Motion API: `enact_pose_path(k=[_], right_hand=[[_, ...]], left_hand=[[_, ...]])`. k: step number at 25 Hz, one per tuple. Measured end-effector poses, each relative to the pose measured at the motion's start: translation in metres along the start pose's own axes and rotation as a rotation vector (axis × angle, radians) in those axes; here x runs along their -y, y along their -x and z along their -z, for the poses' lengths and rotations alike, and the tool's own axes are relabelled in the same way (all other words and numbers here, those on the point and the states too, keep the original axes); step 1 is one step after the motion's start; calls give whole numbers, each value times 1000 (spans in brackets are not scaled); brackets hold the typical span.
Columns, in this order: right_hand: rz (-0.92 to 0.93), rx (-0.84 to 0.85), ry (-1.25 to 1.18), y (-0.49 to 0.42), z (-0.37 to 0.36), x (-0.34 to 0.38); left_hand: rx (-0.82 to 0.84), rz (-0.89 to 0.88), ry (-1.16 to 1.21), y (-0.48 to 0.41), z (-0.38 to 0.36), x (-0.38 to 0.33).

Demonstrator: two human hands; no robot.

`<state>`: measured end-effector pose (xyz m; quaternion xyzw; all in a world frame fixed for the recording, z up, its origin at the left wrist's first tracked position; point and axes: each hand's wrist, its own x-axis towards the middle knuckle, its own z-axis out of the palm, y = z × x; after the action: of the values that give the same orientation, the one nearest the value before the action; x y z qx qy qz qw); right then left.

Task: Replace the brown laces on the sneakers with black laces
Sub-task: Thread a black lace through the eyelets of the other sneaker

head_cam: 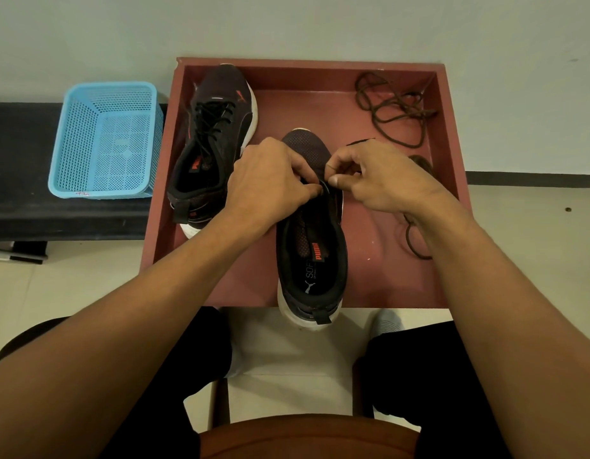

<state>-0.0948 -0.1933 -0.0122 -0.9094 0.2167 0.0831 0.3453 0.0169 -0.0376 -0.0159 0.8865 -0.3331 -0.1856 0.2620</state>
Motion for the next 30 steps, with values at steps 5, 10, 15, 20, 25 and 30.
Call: enact_pose_path(k=[5, 10, 15, 20, 25, 30], right_hand=[[-7, 34, -77, -1, 4, -8], [-33, 35, -107, -3, -2, -7], [-102, -204, -124, -1, -9, 3], [-101, -134, -167, 7, -3, 7], [-178, 24, -280, 16, 6, 16], [-215, -2, -221, 14, 0, 22]], left_hand=[[-58, -25, -28, 2, -3, -1], [-104, -23, -40, 6, -6, 0], [-97, 3, -34, 10, -8, -1], [-123, -4, -81, 11, -7, -4], [-114, -22, -166, 9, -7, -5], [-84, -1, -177, 4, -7, -8]])
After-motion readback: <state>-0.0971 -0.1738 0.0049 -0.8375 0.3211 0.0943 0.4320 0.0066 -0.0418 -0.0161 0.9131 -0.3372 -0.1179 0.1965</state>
